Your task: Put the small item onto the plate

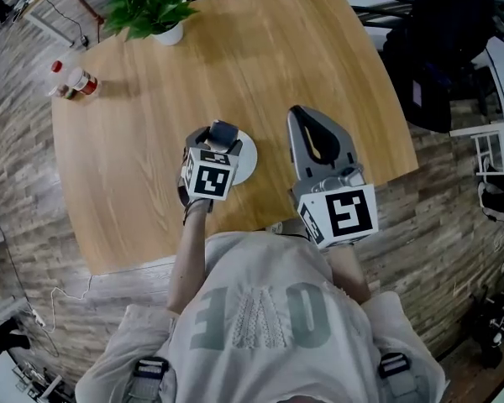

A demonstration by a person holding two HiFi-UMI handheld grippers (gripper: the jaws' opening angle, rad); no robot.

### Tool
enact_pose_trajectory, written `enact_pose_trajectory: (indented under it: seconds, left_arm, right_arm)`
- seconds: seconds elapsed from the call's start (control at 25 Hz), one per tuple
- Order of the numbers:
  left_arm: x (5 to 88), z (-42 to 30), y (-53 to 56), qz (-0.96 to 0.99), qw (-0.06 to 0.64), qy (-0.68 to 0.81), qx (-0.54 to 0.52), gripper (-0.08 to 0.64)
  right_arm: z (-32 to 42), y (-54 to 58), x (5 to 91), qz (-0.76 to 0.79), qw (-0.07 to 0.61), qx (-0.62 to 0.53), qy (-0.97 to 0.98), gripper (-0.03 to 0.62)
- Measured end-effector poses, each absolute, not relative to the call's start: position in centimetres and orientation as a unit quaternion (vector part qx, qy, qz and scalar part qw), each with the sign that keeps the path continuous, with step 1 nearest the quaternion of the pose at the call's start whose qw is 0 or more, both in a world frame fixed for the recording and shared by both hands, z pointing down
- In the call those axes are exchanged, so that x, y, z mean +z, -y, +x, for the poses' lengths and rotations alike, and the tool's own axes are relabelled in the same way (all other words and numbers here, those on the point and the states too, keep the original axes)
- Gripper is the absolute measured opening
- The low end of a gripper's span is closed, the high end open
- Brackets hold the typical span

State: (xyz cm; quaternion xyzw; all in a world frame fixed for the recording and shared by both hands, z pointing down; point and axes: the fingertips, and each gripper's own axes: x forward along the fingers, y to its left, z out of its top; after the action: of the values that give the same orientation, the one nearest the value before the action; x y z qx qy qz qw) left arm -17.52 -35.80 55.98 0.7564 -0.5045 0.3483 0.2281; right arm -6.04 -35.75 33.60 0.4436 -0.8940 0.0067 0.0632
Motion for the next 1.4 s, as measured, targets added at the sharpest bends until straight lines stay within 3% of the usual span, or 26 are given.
enact_pose_trajectory:
  seconds: [0.64,1.24,1.4]
  left_arm:
    - [62.2,-16.2,34.2,0.742,0.271,0.435,0.431,0.314]
    - [62.8,-16.2,34.1,0.737,0.261,0.437,0.445,0.314]
    - [62.6,-16.1,34.2,0.734,0.232,0.452,0.450,0.314]
  right_arm:
    - [-3.8,35.5,37.6,0.493,0.098,0.069,0.862,0.018]
    - [-3.5,34.9,37.3,0.493,0.095,0.060,0.863,0.018]
    - [-3.9,34.6,36.8,0.481,0.083,0.052,0.871,0.018]
